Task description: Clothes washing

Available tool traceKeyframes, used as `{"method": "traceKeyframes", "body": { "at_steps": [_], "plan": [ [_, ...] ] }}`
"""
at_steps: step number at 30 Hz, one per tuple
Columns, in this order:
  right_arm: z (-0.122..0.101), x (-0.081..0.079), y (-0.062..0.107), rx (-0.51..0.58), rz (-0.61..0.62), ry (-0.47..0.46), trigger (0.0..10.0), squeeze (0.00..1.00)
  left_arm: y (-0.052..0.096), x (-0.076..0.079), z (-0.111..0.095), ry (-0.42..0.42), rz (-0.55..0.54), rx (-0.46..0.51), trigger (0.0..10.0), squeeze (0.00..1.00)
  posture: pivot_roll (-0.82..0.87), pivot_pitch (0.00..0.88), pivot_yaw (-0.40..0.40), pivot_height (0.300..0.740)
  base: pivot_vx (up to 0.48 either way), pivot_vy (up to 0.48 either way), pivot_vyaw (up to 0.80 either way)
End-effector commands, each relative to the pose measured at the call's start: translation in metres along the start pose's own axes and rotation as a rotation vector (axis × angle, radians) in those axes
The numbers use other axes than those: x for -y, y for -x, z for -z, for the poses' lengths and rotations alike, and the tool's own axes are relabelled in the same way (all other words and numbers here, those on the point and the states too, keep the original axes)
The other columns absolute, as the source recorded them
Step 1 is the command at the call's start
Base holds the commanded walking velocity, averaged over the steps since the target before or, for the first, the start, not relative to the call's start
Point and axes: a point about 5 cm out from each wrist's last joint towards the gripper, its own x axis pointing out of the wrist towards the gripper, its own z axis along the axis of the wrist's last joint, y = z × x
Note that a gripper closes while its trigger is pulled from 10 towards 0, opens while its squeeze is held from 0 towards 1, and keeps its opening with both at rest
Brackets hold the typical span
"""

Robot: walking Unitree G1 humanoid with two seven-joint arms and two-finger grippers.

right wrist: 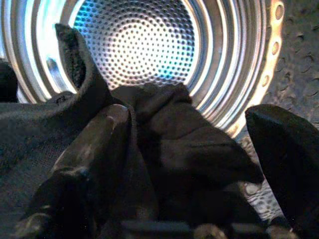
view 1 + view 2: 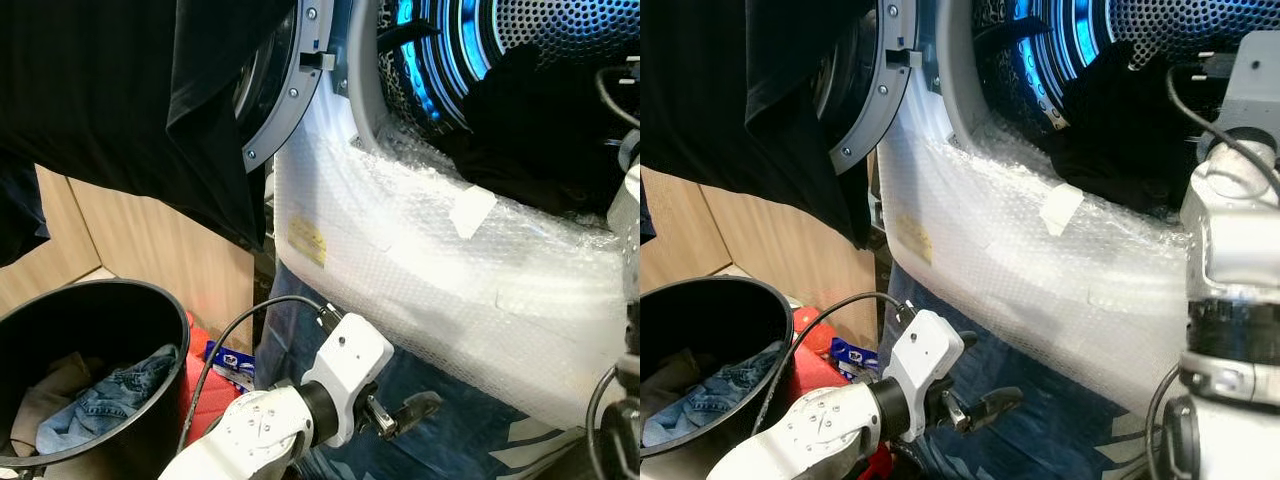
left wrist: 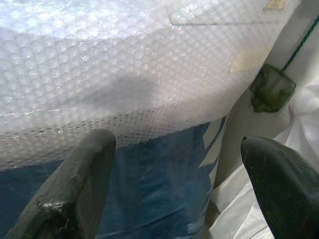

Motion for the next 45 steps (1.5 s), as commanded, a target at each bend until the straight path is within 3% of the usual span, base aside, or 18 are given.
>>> {"method": "traceKeyframes", "body": {
  "at_steps": [1,5,8,12,16,20,24,28,29,30,33,36,41,43,45],
  "plan": [
    [-0.008,0.003,0.005,0.051,-0.009,-0.009,10.0,1.00,0.000,-0.001,-0.001,-0.005,0.008,0.003,10.0,0.00,0.00,0.000,-0.109,0.740,0.000,0.000,0.00],
    [-0.009,0.001,0.018,0.072,-0.106,-0.099,10.0,1.00,-0.002,-0.003,-0.002,-0.015,0.005,0.005,10.0,0.00,0.00,0.000,-0.106,0.740,0.000,0.000,0.00],
    [-0.009,-0.004,0.024,0.117,-0.174,0.009,10.0,1.00,-0.002,-0.004,-0.003,-0.020,0.009,0.007,10.0,0.00,0.00,0.000,-0.103,0.740,0.000,0.000,0.00],
    [-0.011,-0.006,0.025,0.139,-0.202,0.070,10.0,1.00,-0.002,-0.004,-0.003,-0.024,0.011,0.007,10.0,0.00,0.00,0.000,-0.107,0.740,0.000,0.000,0.00],
    [-0.015,-0.003,0.026,0.162,-0.223,0.034,10.0,1.00,-0.002,-0.004,-0.003,-0.023,0.009,0.008,10.0,0.00,0.00,0.000,-0.111,0.740,0.000,0.000,0.00],
    [-0.015,-0.002,0.034,0.215,-0.341,-0.118,10.0,1.00,0.000,-0.006,-0.001,-0.023,-0.016,0.007,10.0,0.00,0.01,0.000,-0.118,0.740,0.000,0.000,0.00],
    [-0.007,-0.015,0.055,0.242,-0.587,-0.279,10.0,1.00,0.000,-0.014,-0.001,-0.041,-0.051,0.013,10.0,0.00,0.01,0.000,-0.111,0.740,0.000,0.000,0.00],
    [-0.003,-0.018,0.063,0.238,-0.653,-0.353,10.0,1.00,0.000,-0.019,-0.003,-0.059,-0.076,0.027,10.0,0.00,0.01,0.000,-0.108,0.740,0.000,0.000,0.00],
    [0.001,-0.023,0.074,0.225,-0.768,-0.449,10.0,0.31,-0.001,-0.027,-0.001,-0.062,-0.129,0.025,10.0,0.00,0.00,0.000,-0.104,0.740,0.000,0.000,0.00],
    [0.004,-0.025,0.079,0.217,-0.810,-0.490,10.0,0.00,-0.001,-0.031,-0.001,-0.067,-0.156,0.023,10.0,0.00,0.00,0.000,-0.101,0.740,0.000,0.000,0.00],
    [0.010,-0.026,0.086,0.201,-0.850,-0.571,10.0,0.00,-0.001,-0.040,0.002,-0.040,-0.197,0.004,10.0,0.00,0.00,0.000,-0.097,0.740,0.000,0.000,0.00],
    [0.022,-0.024,0.101,0.147,-0.974,-0.728,10.0,0.00,0.002,-0.060,0.007,-0.091,-0.312,-0.008,10.0,0.00,0.00,0.000,-0.087,0.740,0.000,0.000,0.00],
    [0.038,-0.023,0.111,0.091,-1.072,-0.741,10.0,0.00,0.005,-0.074,0.010,-0.128,-0.374,-0.003,10.0,0.00,0.00,0.000,-0.079,0.740,0.000,0.000,0.00],
    [0.054,-0.021,0.125,0.034,-1.201,-0.696,10.0,0.00,0.005,-0.078,0.014,-0.141,-0.371,-0.010,10.0,0.00,0.00,0.000,-0.069,0.740,0.000,0.000,0.00],
    [0.060,-0.021,0.130,0.013,-1.241,-0.666,10.0,0.00,0.005,-0.078,0.016,-0.155,-0.364,-0.021,10.0,0.00,-0.01,0.000,-0.063,0.740,0.000,0.000,0.00]
  ]
}}
